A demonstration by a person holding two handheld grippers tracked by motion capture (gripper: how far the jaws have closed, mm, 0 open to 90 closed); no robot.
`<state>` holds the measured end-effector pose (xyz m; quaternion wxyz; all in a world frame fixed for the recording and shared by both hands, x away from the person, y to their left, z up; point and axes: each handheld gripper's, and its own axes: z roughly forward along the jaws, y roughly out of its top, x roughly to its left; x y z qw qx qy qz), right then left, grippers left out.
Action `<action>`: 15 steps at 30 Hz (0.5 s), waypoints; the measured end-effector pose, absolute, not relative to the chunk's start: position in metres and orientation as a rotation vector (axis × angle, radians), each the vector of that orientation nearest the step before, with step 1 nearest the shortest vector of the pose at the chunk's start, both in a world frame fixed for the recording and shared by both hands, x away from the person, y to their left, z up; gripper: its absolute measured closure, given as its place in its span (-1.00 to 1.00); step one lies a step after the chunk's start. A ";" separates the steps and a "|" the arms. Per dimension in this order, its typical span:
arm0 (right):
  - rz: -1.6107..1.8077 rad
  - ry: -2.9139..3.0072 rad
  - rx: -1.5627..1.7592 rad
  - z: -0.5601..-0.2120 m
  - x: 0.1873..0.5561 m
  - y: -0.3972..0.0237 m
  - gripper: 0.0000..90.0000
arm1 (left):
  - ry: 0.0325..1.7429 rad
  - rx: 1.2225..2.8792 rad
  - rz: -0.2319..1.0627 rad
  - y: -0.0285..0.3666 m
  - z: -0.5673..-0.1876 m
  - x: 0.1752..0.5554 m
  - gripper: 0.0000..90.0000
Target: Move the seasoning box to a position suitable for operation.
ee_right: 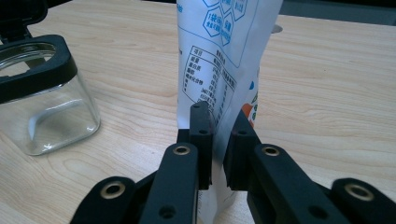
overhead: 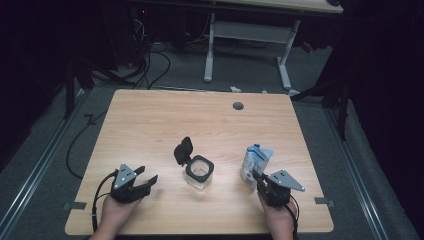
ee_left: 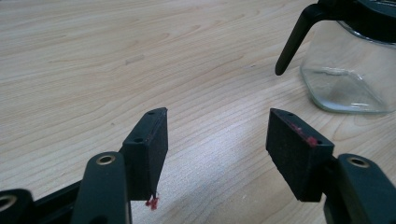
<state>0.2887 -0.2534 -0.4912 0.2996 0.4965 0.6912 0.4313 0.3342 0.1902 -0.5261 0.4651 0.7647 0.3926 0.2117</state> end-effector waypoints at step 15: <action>1.101 1.884 1.292 -0.485 0.291 -0.252 1.00 | 0.960 1.875 0.518 0.190 -0.526 0.334 -0.13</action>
